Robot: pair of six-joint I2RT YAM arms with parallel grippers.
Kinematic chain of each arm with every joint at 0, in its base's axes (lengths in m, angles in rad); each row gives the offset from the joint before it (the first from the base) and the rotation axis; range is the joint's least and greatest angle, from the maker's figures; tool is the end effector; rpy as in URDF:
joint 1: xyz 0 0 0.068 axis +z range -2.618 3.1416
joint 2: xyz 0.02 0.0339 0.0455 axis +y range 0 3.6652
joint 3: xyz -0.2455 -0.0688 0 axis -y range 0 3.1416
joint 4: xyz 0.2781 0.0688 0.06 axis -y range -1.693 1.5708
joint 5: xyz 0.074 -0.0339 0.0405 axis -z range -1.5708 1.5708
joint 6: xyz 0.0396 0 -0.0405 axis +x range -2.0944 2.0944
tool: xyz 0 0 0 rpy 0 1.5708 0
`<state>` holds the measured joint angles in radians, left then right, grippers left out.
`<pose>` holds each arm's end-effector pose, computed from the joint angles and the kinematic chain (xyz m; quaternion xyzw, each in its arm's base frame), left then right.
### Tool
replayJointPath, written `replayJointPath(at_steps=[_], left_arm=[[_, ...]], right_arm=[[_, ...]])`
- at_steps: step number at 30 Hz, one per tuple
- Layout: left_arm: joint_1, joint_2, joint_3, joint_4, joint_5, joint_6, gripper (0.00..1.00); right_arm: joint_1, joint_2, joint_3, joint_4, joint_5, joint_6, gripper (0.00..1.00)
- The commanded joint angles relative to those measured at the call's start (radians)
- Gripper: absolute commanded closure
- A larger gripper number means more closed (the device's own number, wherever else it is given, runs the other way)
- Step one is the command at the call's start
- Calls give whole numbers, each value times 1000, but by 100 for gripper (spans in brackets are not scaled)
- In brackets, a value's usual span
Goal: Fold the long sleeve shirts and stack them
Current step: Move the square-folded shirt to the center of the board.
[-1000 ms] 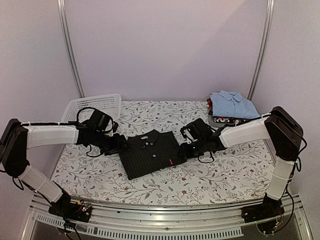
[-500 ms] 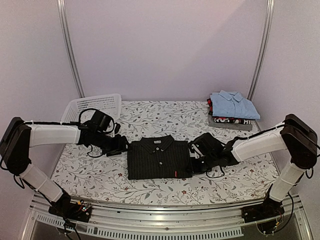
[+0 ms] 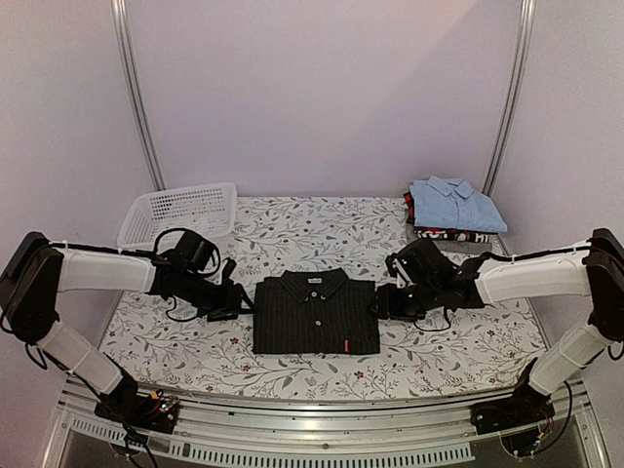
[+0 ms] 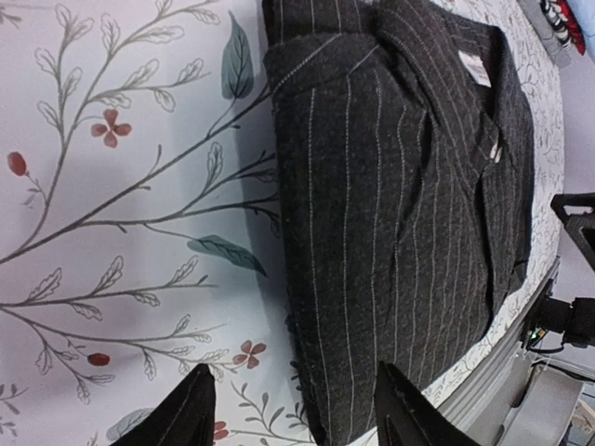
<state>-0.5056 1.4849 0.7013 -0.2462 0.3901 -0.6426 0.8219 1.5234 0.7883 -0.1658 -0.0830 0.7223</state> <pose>0.2510 -0.1562 0.1095 -0.0130 0.9467 -0.2992 0.1187 0.2191 0.2405 0.1278 -0.0606 0.9418 0.2572 0.2080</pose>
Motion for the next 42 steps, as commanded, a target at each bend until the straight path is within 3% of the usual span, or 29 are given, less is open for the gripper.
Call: replayJointPath(at_steps=[1,10,16,18,28,33,35,39,42], left_arm=[[-21,-13,-23,48,54,-1,43],[-66,85,-2,46,34,3,48],[-75,136,21,42,10,3,50],[-74,144,24,43,4,1,51],[-82,184,28,69,17,-20,53],[-117,208,41,88,10,-52,60],[-131,222,42,89,-2,-71,68],[-137,220,29,68,-29,-92,99],[-128,189,32,4,-87,-70,100]], right_arm=[[-24,94,102,7,1,-57,52],[-38,239,162,-3,73,-74,66],[-42,250,138,-4,123,-56,96],[-44,249,123,-3,130,-50,100],[-55,242,76,45,99,-16,100],[-53,256,63,66,94,-13,99],[-53,235,64,55,100,-14,92],[-53,186,75,36,116,-26,68],[-53,146,93,12,136,-36,53]])
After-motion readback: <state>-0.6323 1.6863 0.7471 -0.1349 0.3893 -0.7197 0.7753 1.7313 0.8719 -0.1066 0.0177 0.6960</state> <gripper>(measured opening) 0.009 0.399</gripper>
